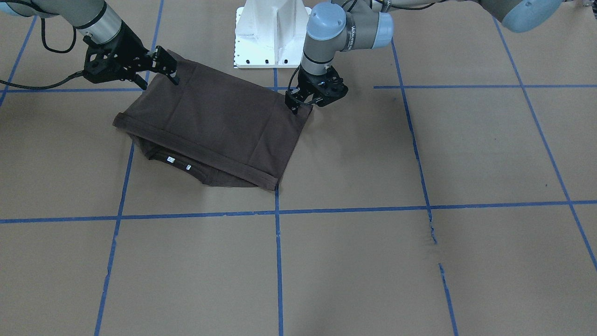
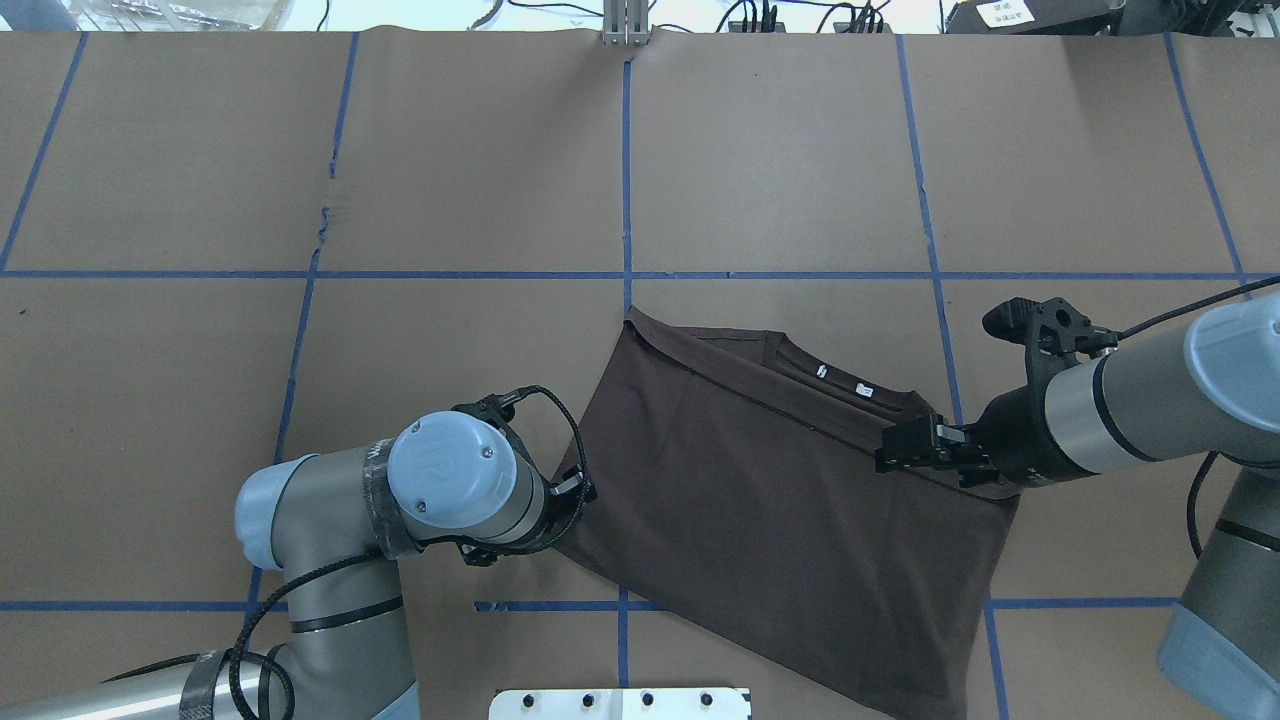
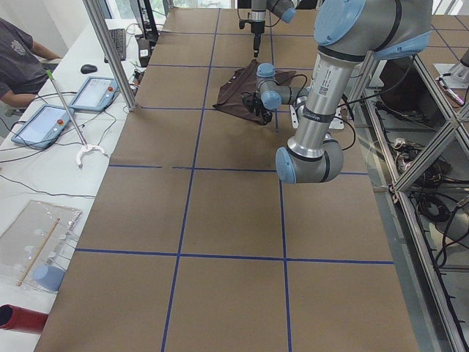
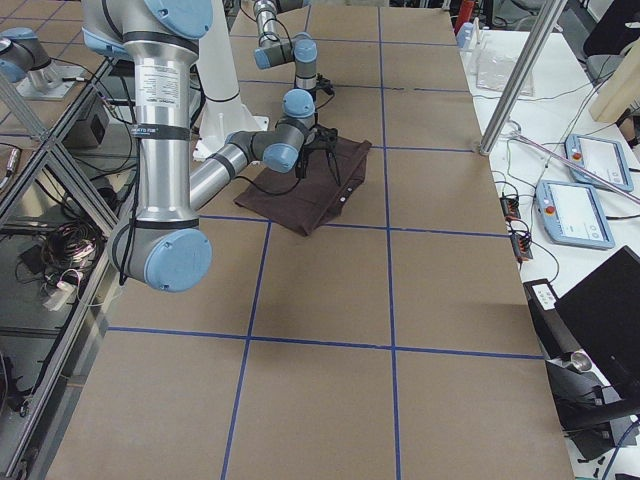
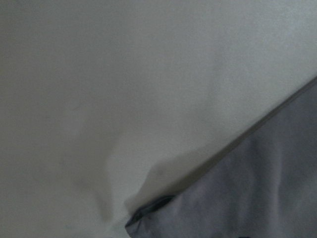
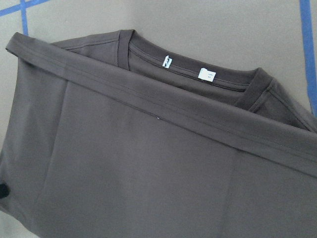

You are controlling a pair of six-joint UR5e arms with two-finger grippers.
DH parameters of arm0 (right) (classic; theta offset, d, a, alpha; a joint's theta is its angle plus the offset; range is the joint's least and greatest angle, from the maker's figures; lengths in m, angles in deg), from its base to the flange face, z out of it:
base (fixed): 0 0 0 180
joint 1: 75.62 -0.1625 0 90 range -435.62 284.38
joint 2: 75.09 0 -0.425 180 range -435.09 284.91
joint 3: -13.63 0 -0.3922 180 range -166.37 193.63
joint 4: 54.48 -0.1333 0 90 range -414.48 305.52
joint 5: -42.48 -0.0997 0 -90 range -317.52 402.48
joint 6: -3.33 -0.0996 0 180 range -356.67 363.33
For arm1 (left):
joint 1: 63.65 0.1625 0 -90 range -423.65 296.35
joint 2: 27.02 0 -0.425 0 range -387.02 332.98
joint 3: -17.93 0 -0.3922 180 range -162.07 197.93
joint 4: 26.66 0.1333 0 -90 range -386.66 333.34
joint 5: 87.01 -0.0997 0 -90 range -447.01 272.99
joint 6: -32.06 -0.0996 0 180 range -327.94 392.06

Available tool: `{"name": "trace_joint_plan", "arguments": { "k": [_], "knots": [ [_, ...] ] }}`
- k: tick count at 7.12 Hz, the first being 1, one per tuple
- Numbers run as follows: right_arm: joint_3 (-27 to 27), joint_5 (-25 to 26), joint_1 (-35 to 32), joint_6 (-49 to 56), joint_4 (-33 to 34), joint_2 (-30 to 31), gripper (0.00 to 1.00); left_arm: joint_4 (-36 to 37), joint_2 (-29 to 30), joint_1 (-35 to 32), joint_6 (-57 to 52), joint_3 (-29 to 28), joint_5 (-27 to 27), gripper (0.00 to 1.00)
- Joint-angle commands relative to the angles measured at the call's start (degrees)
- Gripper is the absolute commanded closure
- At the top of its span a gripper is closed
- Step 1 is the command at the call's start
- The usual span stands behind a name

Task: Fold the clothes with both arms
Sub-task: 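Move the left gripper to the shirt's near edge while the right gripper holds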

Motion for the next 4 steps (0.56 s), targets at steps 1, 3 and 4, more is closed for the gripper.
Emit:
{"name": "trace_joint_plan", "arguments": {
  "k": [1,3,4],
  "knots": [
    [-0.03,-0.21,-0.32,0.01,0.00,-0.02,0.00,0.00,0.00,0.04,0.11,-0.08,-0.18,0.64],
    [-0.03,-0.30,-0.41,0.01,0.00,-0.11,0.00,0.09,-0.09,0.56,-0.07,0.00,-1.94,1.00],
    [-0.03,-0.21,-0.41,-0.08,0.00,-0.11,0.00,0.09,-0.01,0.56,-0.24,0.44,-1.77,1.00]
  ]
}}
